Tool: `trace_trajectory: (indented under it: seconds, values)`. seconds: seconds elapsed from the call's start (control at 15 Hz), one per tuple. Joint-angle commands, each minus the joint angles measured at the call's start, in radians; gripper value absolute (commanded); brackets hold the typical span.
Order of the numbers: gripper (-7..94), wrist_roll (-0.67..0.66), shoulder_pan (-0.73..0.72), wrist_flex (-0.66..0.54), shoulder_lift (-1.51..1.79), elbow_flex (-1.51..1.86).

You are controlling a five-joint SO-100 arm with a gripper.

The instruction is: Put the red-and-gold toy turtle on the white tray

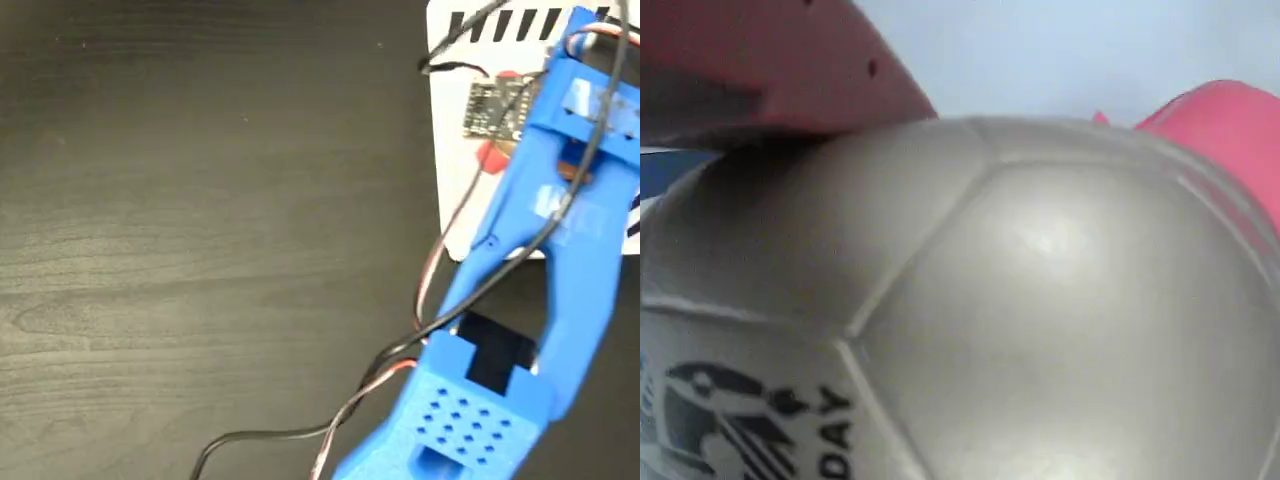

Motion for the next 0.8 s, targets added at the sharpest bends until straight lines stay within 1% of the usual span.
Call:
trace_trajectory:
  seconds: [0.0,0.13,0.27,0.33,0.73]
  values:
    - [41,-0.012,0.020,-0.015,0.046,-0.058]
    - [56,-0.020,0.026,-0.017,0.043,-0.058]
    - [57,-0.021,0.026,-0.020,0.040,-0.057]
    - [62,-0.025,0.028,-0.015,0.040,-0.055]
    - [62,-0.009,0.028,-0.023,0.048,-0.040]
